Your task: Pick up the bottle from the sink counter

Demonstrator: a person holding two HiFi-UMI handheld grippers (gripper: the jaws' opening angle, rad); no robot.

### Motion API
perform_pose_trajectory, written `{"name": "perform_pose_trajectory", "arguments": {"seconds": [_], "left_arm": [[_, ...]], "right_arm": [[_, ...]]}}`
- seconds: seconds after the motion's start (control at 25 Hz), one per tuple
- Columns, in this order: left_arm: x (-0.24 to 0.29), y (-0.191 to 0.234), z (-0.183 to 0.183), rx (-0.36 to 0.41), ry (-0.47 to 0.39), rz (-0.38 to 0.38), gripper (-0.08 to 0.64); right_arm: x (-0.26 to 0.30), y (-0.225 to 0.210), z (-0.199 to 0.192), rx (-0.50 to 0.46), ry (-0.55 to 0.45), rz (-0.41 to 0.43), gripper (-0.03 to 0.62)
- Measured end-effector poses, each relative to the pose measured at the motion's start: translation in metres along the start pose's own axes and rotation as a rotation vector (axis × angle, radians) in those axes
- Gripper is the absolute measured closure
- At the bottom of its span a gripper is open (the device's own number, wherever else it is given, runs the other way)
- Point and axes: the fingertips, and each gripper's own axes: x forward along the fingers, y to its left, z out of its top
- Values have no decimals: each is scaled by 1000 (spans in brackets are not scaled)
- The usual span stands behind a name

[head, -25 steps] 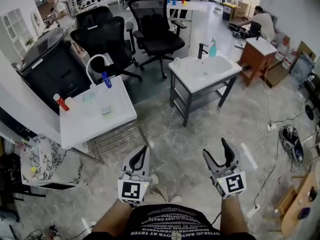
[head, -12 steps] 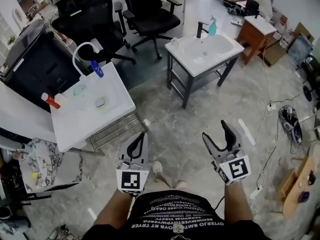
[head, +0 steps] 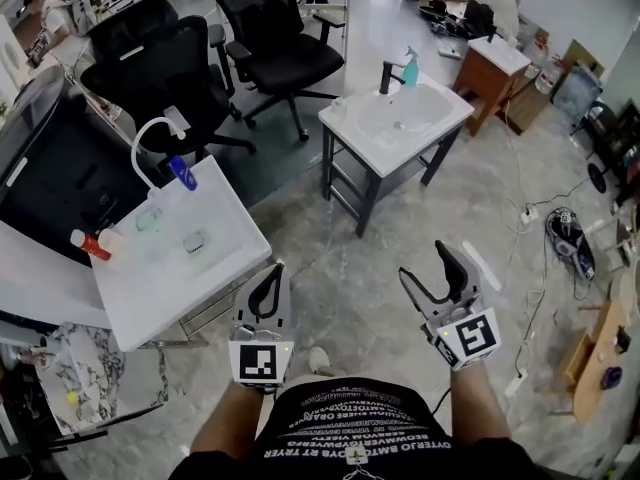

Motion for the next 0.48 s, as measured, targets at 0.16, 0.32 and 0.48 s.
{"name": "perform_pose_trajectory", "arguments": {"seconds": [0.16, 0.32, 0.48], "left_arm": [[16, 17, -3, -6, -11, -26, 558], [32, 19, -8, -39, 0, -51, 558], [57, 15, -9, -14, -6, -86, 558]], "right_arm": [[11, -3, 10, 31, -3, -26, 302], [16, -12, 15, 6, 9, -50, 302], [28, -32, 11, 21, 13, -66, 302]]}}
